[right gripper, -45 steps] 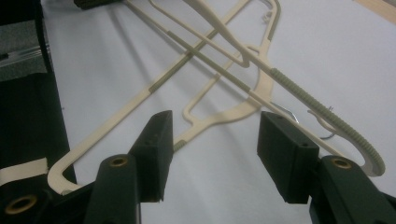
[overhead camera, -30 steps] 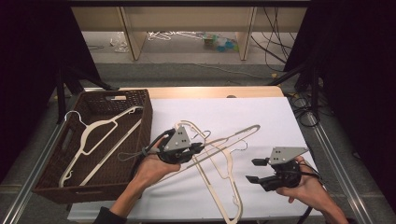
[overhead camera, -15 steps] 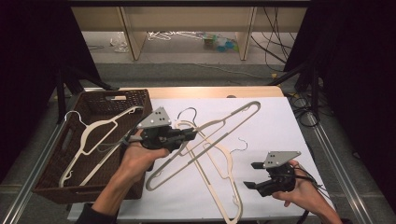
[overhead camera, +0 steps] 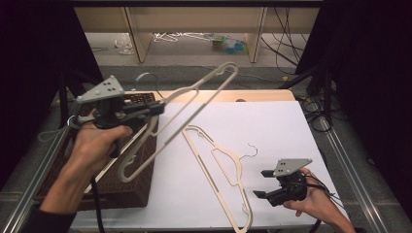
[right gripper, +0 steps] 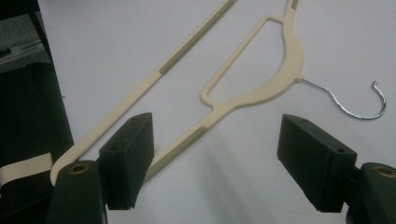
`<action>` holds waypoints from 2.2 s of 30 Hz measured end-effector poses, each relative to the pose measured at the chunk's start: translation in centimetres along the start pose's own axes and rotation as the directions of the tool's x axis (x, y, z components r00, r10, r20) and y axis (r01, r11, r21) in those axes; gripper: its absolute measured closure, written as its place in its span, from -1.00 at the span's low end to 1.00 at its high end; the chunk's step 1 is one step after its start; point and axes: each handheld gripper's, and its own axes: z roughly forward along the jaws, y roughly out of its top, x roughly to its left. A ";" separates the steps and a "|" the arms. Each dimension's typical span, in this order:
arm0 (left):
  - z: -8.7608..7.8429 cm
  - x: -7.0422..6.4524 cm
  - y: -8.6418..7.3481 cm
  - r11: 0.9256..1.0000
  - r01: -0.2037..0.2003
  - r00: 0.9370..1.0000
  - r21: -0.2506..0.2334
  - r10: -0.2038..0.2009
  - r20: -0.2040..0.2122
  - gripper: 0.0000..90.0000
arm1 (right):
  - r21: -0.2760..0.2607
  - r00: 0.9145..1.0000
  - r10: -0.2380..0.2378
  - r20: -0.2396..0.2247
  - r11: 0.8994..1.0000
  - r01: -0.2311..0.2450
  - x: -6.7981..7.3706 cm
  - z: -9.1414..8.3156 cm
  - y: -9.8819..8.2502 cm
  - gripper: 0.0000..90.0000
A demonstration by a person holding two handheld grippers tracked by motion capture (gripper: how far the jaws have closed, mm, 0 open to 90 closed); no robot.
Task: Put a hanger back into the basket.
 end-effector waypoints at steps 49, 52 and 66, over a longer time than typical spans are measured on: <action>-8.2 13.7 -14.5 0.988 0.087 0.961 0.130 -0.048 -0.274 0.90 | 0.003 1.000 0.022 0.011 1.000 -0.022 -0.1 0.6 -0.6 -0.45; -8.0 13.9 -14.9 0.979 0.113 0.958 0.167 -0.063 -0.280 0.90 | 0.003 1.000 0.020 0.013 1.000 -0.020 -0.1 0.6 -0.6 -0.45; -5.2 14.8 -16.4 0.964 0.138 0.960 0.227 -0.074 -0.269 0.89 | 0.014 1.000 0.021 0.007 1.000 -0.021 0.0 0.8 -0.7 -0.45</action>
